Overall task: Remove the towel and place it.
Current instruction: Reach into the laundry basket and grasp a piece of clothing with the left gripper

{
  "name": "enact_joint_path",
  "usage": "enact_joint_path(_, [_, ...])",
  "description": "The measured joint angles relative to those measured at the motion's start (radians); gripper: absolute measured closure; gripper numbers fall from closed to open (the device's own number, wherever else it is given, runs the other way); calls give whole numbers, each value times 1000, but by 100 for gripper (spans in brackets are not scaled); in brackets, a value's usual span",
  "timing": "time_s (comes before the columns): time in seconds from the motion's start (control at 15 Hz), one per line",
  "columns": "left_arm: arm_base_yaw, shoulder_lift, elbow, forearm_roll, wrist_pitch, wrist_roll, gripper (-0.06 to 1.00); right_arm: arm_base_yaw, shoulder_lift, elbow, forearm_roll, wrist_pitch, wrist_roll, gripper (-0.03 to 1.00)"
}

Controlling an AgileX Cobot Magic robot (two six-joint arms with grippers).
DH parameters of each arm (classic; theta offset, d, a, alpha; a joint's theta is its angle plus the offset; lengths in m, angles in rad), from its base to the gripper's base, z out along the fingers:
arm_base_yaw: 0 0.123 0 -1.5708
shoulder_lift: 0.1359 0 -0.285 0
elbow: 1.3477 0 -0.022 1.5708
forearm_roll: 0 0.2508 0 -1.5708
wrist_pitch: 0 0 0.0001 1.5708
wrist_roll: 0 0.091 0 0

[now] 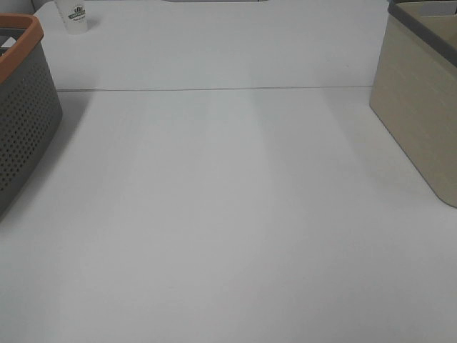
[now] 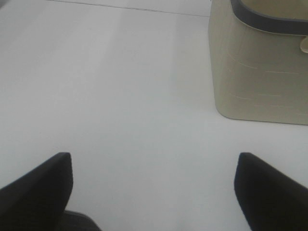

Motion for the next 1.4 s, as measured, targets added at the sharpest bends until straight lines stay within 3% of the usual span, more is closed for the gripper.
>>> enact_joint_path(1.4, [0,0,0,-3,0,0,11,0,0,0,0,-1,1,10])
